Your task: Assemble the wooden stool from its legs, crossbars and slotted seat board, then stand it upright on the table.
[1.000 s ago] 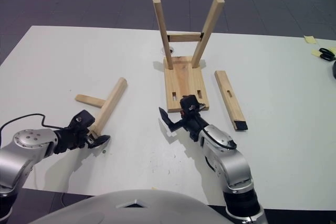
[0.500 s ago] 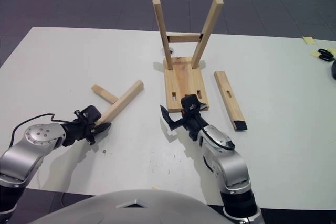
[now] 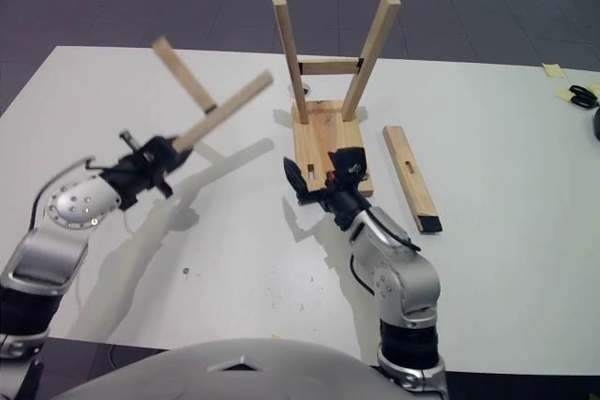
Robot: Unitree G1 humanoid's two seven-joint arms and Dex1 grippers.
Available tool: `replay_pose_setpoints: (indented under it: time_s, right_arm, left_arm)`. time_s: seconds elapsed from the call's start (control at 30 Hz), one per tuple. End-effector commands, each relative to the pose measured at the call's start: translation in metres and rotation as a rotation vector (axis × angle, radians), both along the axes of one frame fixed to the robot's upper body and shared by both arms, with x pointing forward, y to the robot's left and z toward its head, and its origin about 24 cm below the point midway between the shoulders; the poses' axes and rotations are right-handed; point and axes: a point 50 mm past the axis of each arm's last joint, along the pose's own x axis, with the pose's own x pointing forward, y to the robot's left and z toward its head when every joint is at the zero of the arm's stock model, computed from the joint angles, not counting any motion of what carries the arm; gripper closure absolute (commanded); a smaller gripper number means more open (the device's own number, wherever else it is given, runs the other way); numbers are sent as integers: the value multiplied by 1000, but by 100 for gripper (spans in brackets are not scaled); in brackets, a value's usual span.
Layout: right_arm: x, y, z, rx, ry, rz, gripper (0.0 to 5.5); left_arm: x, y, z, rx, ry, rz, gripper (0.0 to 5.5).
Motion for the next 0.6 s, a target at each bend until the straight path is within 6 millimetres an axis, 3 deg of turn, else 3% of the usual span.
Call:
replay_pose_setpoints:
  time_s: [0.03, 0.3, 0.43, 0.6]
  right_arm:
    - [15, 0, 48, 559, 12, 36, 10]
    - [23, -5, 84, 837, 0, 39, 10]
    - [37, 7, 80, 880, 113, -27, 10]
    - [43, 18, 68, 849, 271, -117, 79]
  left_arm:
    - [-1, -18, 11, 192, -319, -171, 448]
    - [-9, -23, -3, 234, -371, -233, 448]
    - [-9, -26, -5, 224, -383, -238, 448]
    - [-7, -29, -4, 221, -394, -248, 448]
